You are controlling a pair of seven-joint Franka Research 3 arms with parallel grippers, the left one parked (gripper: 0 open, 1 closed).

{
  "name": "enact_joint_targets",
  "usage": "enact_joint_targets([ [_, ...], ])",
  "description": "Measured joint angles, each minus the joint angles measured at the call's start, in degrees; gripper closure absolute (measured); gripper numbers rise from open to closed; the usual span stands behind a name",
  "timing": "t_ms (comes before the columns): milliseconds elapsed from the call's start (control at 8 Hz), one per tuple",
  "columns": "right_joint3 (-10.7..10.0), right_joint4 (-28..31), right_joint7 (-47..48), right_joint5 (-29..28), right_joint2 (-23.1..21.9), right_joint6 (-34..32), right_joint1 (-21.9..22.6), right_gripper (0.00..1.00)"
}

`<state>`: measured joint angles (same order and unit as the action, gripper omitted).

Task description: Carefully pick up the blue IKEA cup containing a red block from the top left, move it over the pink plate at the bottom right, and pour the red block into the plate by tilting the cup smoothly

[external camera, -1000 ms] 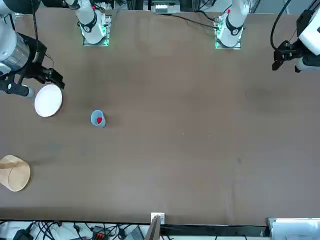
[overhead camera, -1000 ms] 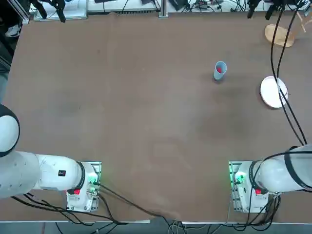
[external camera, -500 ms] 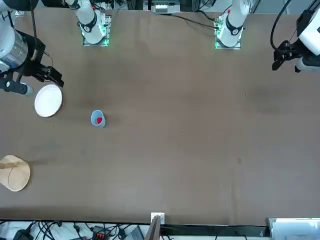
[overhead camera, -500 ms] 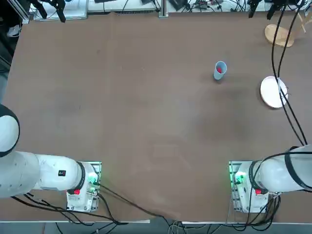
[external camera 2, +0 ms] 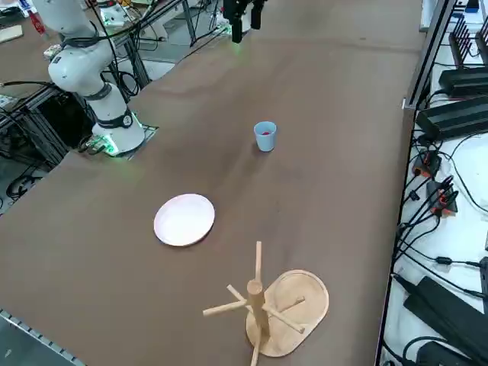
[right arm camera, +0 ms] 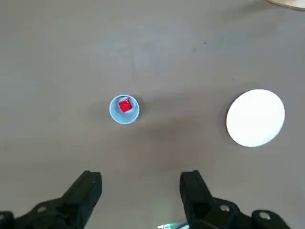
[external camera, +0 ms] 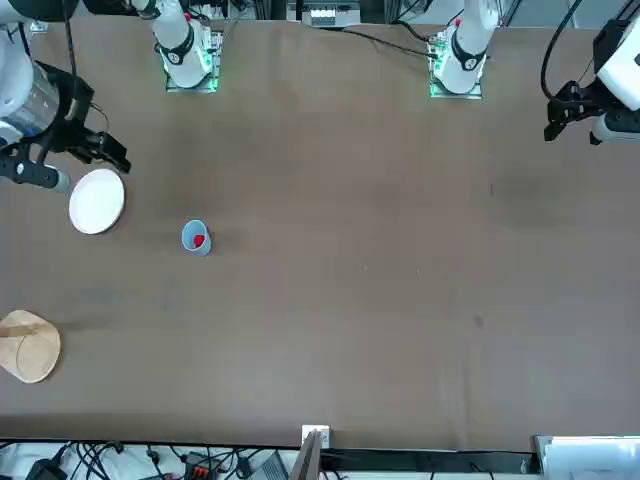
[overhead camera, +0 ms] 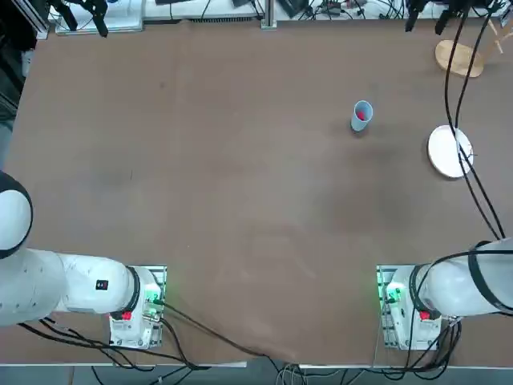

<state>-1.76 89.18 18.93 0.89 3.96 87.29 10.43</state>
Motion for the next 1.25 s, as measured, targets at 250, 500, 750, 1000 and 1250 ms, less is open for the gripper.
enact_joint_targets([
  [250,0.10,1.71,0.14,-0.08,1.47,3.00,0.84,0.00],
  [500,0.17,2.12,0.38,-0.09,4.31,6.02,2.11,0.00],
  [750,0.17,2.50,0.58,-0.09,6.85,9.88,2.47,0.00],
  [1000,0.17,5.48,0.60,-0.10,7.80,15.79,2.49,0.00],
  [1250,0.21,9.92,0.07,-0.10,7.94,21.13,3.00,0.00],
])
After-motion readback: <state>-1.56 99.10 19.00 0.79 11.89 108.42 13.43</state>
